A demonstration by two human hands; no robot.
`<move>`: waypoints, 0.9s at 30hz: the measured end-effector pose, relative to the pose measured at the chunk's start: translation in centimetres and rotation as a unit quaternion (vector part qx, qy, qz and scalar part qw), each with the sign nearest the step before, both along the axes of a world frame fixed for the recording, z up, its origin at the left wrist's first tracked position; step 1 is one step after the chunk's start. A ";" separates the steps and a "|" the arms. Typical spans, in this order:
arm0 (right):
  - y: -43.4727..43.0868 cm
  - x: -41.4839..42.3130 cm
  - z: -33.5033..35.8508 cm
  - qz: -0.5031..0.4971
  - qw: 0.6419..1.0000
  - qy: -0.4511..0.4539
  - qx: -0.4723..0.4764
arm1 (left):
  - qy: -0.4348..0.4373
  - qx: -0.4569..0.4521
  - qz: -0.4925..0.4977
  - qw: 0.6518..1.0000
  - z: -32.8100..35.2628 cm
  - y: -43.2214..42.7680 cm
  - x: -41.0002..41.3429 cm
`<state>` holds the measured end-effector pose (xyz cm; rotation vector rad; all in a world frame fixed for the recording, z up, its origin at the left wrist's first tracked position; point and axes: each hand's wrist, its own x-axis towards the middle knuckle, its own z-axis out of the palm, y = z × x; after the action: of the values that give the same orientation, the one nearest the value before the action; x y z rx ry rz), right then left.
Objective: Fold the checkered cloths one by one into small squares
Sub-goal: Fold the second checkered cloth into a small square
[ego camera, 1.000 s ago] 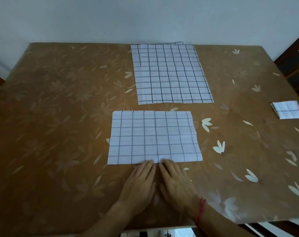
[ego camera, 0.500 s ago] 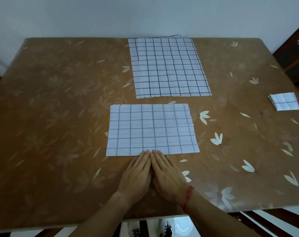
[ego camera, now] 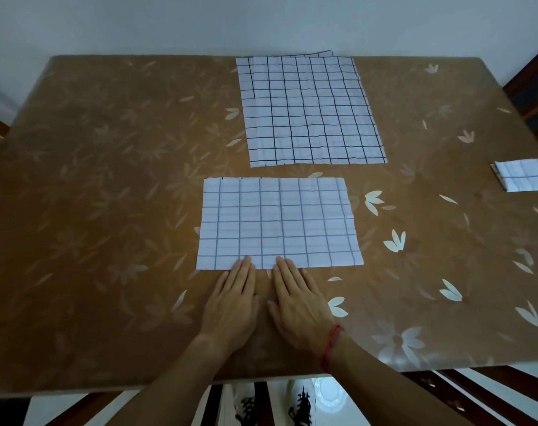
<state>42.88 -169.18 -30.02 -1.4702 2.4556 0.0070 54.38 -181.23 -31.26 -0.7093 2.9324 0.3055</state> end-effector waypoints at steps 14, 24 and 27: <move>7.5 -6.0 0.5 -0.129 0.991 0.001 0.037 | -0.043 0.017 0.075 0.996 0.3 -3.5 4.5; 7.8 -6.5 0.4 -0.159 0.987 0.021 0.021 | 0.001 0.063 0.112 0.992 0.9 -3.3 4.1; 7.7 -6.6 0.5 -0.158 0.987 0.028 0.014 | 0.030 0.060 0.137 0.988 1.6 -3.2 3.0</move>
<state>36.26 -161.44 -29.55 -1.0681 2.6950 0.0184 57.40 -184.39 -29.68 -1.1037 2.8369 0.5320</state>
